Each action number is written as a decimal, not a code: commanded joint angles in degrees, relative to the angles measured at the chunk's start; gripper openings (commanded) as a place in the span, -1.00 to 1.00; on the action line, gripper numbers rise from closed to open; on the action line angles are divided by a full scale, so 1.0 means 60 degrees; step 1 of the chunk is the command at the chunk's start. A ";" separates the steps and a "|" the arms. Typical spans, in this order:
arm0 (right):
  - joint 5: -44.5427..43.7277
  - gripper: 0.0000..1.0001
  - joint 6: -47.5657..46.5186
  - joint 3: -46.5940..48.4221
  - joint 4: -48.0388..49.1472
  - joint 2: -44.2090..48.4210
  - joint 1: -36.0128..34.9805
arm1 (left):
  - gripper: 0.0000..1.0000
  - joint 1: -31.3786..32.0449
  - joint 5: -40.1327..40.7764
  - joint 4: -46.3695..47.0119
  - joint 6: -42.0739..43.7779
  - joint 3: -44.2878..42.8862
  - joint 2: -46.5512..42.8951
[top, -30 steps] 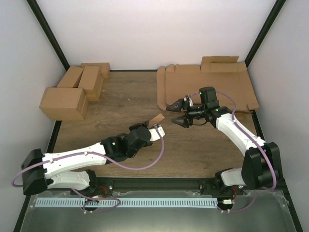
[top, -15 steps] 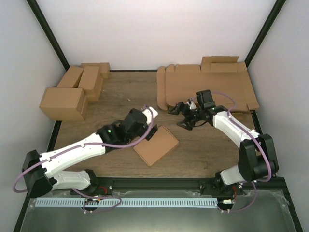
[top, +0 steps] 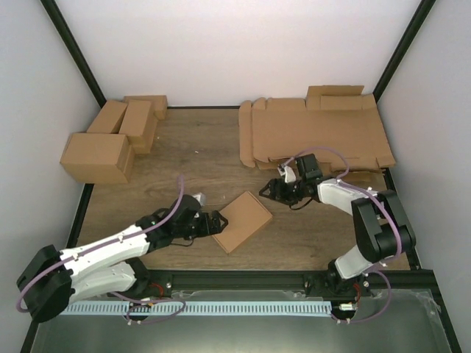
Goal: Fold the paper box
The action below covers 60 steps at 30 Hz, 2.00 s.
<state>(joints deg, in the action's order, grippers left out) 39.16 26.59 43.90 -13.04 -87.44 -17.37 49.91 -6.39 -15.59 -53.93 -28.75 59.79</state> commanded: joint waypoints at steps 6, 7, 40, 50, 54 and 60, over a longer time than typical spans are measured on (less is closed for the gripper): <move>0.0054 -0.09 -0.1572 -0.0742 0.1685 -0.0723 -0.0264 | 0.77 -0.0085 -0.1176 0.2042 -0.1775 0.1155 -0.0573; 0.0103 -0.12 -0.1608 -0.0818 0.1825 -0.0793 -0.0266 | 0.83 -0.0140 -0.1225 0.2123 -0.1834 0.1258 -0.0707; 0.1432 -0.95 -0.0099 -0.2020 0.4376 -0.1822 0.0396 | 1.00 -0.2034 -0.3034 0.4120 -0.3072 0.3145 -0.3048; 0.1548 -0.95 -0.0240 -0.1869 0.4159 -0.1796 0.0403 | 1.00 -0.1276 -0.1978 0.6519 -0.4450 0.3430 -0.2325; 0.1601 -0.95 -0.0286 -0.1812 0.4052 -0.1782 0.0401 | 0.90 -0.1242 -0.2159 0.7258 -0.4487 0.3430 -0.1598; 0.1660 -0.90 -0.0322 -0.1764 0.3919 -0.1566 0.0404 | 0.22 -0.1190 -0.2415 0.7114 -0.4195 0.2790 -0.0490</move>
<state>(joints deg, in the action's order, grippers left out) 49.50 25.56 32.77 14.13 -97.32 -15.29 42.46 -20.10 23.90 -80.07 -9.76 54.46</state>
